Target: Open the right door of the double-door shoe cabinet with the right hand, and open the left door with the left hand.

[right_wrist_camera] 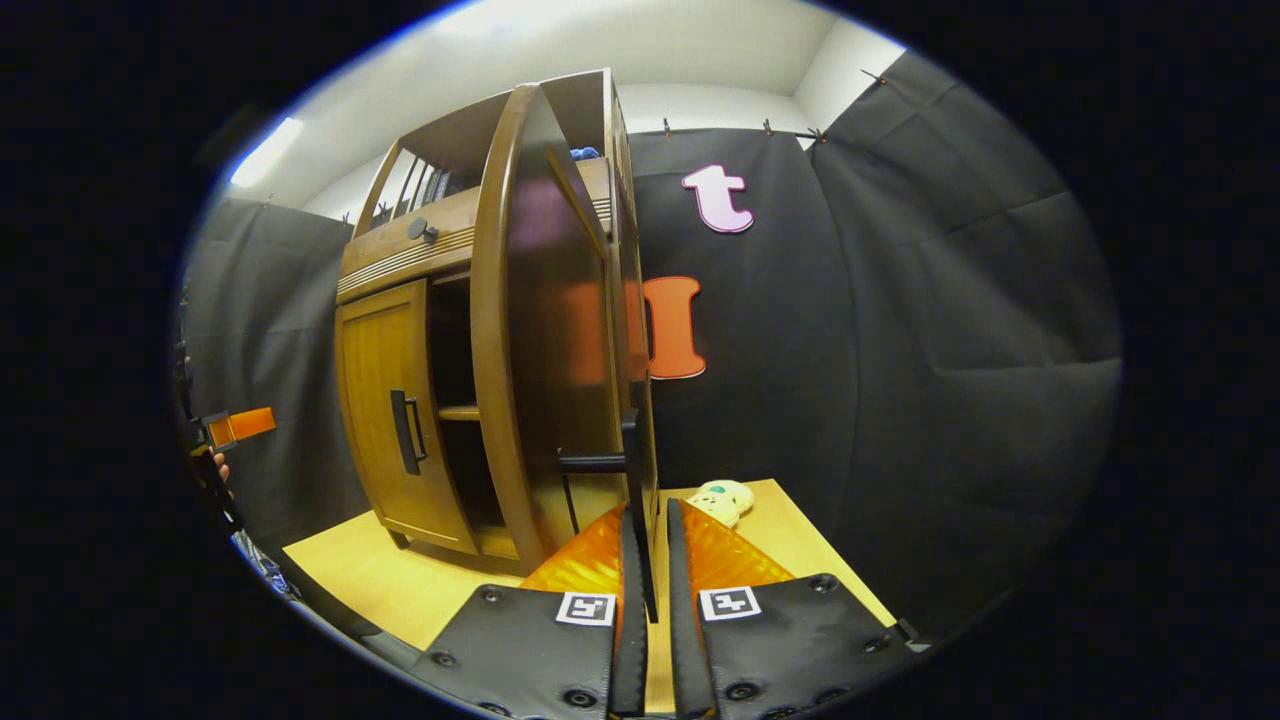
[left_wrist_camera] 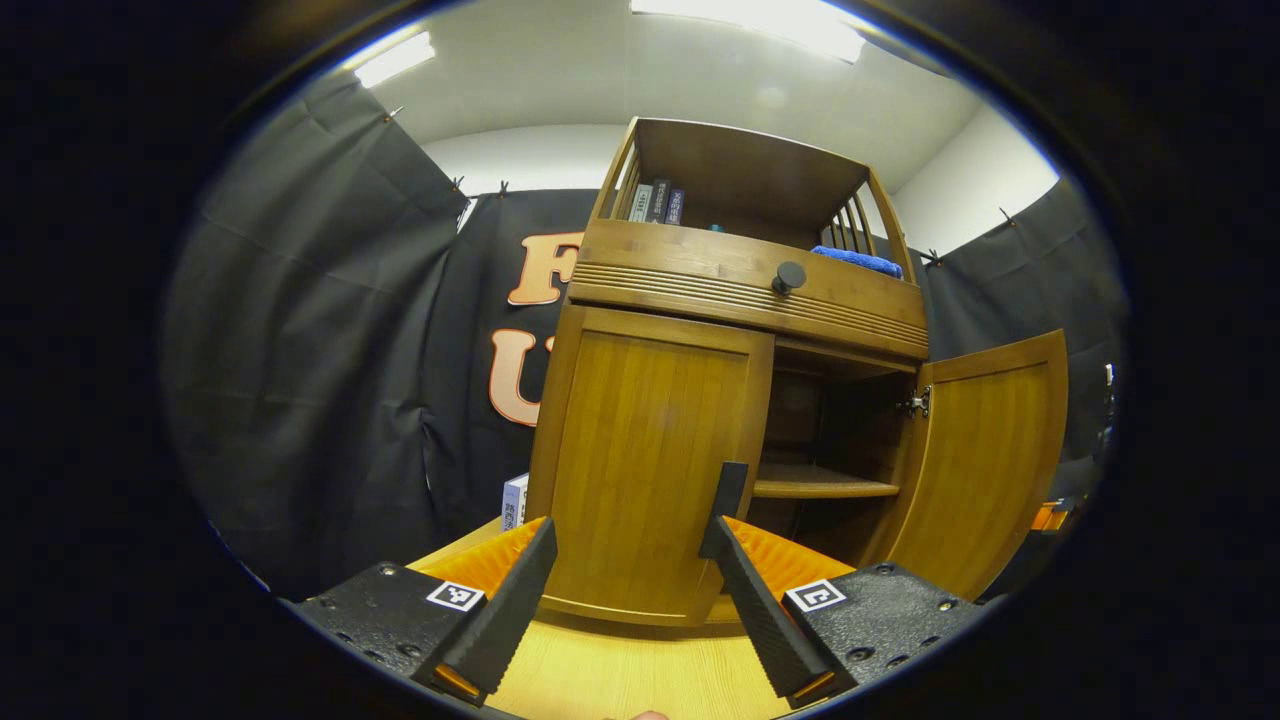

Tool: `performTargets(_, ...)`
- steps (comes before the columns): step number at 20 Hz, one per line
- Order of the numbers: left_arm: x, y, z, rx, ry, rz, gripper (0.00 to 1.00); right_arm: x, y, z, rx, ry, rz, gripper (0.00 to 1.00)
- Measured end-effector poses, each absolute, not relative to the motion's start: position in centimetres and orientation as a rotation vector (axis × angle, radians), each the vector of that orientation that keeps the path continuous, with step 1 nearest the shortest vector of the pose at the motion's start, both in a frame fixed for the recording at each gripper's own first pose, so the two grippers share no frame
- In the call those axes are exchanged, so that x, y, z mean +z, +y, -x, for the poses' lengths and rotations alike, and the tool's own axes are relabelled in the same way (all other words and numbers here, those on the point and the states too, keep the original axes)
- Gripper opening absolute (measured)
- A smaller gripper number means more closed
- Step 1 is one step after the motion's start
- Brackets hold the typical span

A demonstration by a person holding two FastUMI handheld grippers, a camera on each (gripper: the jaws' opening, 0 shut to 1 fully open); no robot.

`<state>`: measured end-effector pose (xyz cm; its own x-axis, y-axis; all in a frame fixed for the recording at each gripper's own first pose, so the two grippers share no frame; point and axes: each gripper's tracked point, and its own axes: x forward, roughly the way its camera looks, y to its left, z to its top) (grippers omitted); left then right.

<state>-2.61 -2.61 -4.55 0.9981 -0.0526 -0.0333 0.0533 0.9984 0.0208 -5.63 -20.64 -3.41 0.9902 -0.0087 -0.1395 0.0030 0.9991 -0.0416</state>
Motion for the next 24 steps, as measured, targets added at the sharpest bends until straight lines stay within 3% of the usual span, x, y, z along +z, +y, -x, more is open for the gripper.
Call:
performTargets(10, -5.2, -4.2, 0.1, -0.102, 0.047, -0.008, 0.92, -2.7, -22.7, 12.6, -0.185, 0.13, -0.004, 0.17)
performTargets(11, -5.4, -4.6, -0.6, -0.112, 0.053, -0.008, 0.92, -2.2, -22.0, 13.2, -0.187, 0.121, 0.002, 0.24)
performTargets(12, -5.7, -5.1, -1.2, -0.124, 0.065, -0.002, 0.92, -1.7, -20.9, 13.6, -0.177, 0.112, 0.002, 0.17)
performTargets(15, -6.0, -7.0, -3.7, -0.168, 0.073, 0.027, 0.95, -1.0, -18.0, 13.5, -0.147, 0.097, 0.009, 0.17)
performTargets(16, -5.9, -7.6, -4.8, -0.187, 0.067, 0.033, 0.95, -0.7, -17.0, 13.4, -0.135, 0.086, 0.0, 0.04)
performTargets(17, -5.9, -8.7, -5.9, -0.214, 0.059, 0.039, 0.95, -0.6, -16.0, 13.3, -0.12, 0.079, -0.012, 0.3)
performTargets(18, -6.2, -9.6, -7.1, -0.233, 0.065, 0.038, 0.95, -0.7, -15.1, 12.9, -0.107, 0.077, -0.019, 0.3)
performTargets(20, -6.5, -10.9, -9.3, -0.269, 0.076, 0.029, 0.92, -0.8, -13.8, 11.9, -0.087, 0.075, -0.014, 0.05)
performTargets(21, -6.9, -11.7, -10.3, -0.282, 0.079, 0.018, 0.92, -0.7, -13.3, 11.5, -0.079, 0.07, -0.013, 0.24)
performTargets(22, -7.3, -12.2, -11.3, -0.286, 0.08, -0.001, 0.92, -0.8, -13.0, 11.1, -0.08, 0.069, -0.011, 0.14)
performTargets(23, -7.6, -12.6, -12.2, -0.28, 0.079, -0.016, 0.92, -0.9, -12.5, 11.2, -0.078, 0.066, -0.012, 0.37)
performTargets(24, -8.0, -12.7, -13.0, -0.272, 0.084, -0.022, 0.91, -1.1, -11.9, 11.0, -0.073, 0.067, -0.007, 0.38)
